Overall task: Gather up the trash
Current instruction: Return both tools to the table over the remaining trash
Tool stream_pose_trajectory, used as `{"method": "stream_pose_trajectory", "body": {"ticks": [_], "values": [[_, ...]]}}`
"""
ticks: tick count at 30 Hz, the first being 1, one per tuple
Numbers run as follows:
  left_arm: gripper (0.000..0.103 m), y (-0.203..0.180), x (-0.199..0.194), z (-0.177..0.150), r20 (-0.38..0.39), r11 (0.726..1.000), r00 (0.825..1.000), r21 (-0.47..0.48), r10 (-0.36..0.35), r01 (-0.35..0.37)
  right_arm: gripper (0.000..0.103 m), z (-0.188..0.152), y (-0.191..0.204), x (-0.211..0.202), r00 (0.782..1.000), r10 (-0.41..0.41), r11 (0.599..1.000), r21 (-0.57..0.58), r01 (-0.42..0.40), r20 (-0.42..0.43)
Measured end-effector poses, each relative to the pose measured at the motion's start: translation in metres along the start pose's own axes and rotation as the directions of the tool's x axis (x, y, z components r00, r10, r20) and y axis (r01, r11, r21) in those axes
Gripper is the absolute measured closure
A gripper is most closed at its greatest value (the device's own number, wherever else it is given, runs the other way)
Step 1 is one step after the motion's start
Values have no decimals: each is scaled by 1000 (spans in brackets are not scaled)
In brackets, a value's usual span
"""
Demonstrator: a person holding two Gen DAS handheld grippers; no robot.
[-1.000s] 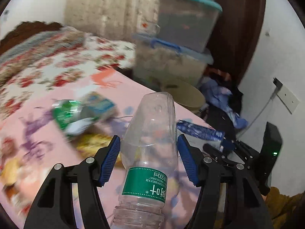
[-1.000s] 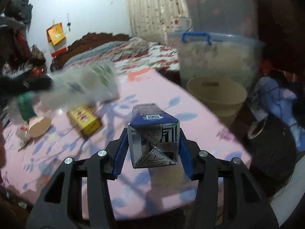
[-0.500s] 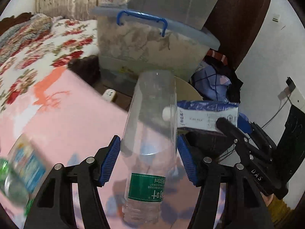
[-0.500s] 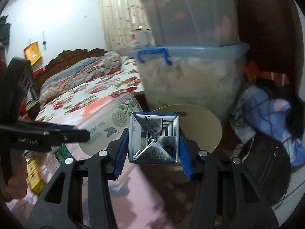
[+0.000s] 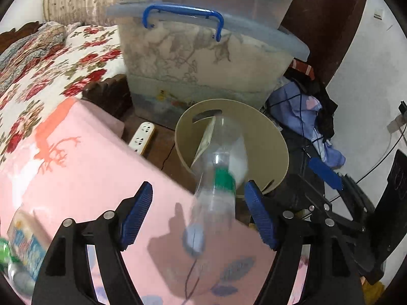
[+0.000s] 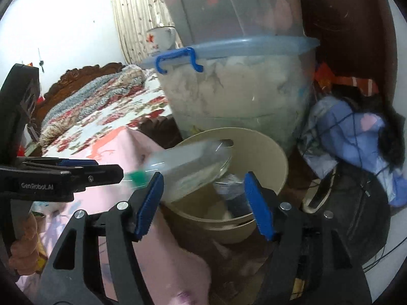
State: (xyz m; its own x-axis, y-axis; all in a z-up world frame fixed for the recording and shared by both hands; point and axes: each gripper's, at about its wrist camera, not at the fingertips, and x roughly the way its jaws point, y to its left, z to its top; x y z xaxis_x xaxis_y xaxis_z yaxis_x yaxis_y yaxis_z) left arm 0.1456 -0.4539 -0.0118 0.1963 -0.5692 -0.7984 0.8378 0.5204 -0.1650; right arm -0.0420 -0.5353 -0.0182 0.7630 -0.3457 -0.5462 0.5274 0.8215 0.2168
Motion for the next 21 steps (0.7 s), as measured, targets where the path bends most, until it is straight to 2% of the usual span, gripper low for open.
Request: {"method": "stream_pose_trajectory", "body": {"ticks": [2,5,12,15,21], "values": [[32,4,-19,-14,19,1000,1000,-24,-19,19,36,-7,9,-7,1000,27,1000,12,-27,-7],[32,9,-54,-46,62,1000,998,-25,-3,5,36,-22,25,-20,997,74,996,49,-73,-26],[32,32,-118,-143,114,992,985,-36,128,-124,36,-71,61,-40,981,168,978,142,-153,-95],[32,46,-139,-180,116,978,972,-66,203,-197,36,-89,84,-44,971,191,976,129,-173,-142],[32,79,-173,-230,118,947,949,-171,294,-272,36,-116,142,-51,946,238,971,37,-235,-223]]}}
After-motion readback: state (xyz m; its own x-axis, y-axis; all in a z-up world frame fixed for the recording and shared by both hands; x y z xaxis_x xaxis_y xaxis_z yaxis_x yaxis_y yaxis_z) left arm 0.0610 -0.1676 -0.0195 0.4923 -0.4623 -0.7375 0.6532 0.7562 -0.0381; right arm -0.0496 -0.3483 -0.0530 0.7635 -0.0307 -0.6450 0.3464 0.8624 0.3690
